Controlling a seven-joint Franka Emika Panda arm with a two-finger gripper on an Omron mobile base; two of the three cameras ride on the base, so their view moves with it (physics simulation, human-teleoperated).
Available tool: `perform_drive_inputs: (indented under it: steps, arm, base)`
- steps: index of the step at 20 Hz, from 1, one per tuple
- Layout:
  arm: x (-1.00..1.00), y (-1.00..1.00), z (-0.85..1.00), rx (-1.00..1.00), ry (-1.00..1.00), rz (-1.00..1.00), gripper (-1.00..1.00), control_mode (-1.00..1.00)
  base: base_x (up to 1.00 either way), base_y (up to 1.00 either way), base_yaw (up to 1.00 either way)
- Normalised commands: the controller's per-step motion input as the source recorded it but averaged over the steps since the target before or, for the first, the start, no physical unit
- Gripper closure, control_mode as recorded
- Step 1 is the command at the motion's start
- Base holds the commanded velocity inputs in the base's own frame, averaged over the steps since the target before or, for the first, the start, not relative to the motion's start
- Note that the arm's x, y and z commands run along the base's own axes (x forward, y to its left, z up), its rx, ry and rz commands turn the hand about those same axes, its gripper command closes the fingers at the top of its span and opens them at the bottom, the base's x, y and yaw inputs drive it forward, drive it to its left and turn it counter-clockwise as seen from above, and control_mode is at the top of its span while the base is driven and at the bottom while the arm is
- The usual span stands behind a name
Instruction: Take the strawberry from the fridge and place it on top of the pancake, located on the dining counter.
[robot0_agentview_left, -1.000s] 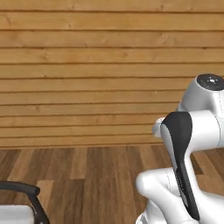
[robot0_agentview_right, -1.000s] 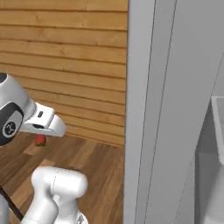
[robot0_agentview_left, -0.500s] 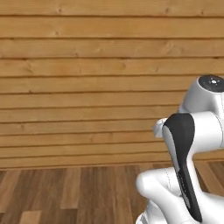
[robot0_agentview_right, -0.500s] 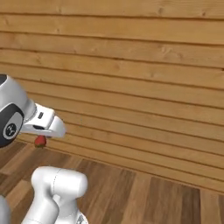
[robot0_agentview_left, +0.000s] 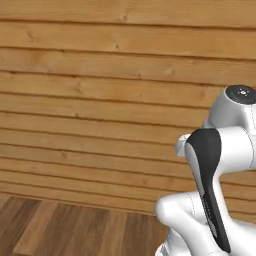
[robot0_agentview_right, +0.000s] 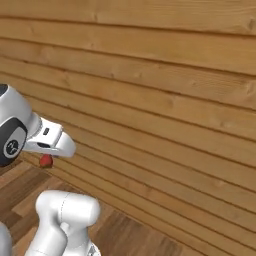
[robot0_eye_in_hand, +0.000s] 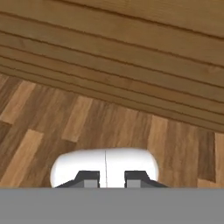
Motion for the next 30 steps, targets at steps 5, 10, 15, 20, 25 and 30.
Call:
perform_drive_inputs:
  steps: [5, 10, 15, 20, 25, 30]
  arm:
    - [0.0, 0.0, 0.0, 0.0, 0.0, 0.0, 1.0, 1.0]
    - [0.0, 0.0, 0.0, 0.0, 0.0, 0.0, 1.0, 1.0]
    - [0.0, 0.0, 0.0, 0.0, 0.0, 0.0, 1.0, 1.0]
    - [0.0, 0.0, 0.0, 0.0, 0.0, 0.0, 1.0, 1.0]
    - [0.0, 0.0, 0.0, 0.0, 0.0, 0.0, 1.0, 1.0]
    - [0.0, 0.0, 0.0, 0.0, 0.0, 0.0, 1.0, 1.0]
  base:
    - [0.95, 0.5, 0.6]
    - [0.77, 0.54, 0.62]
    - [0.6, 0.62, 0.63]
    - [0.54, 0.56, 0.66]
    - [0.78, 0.25, 0.67]
    - [0.65, 0.16, 0.74]
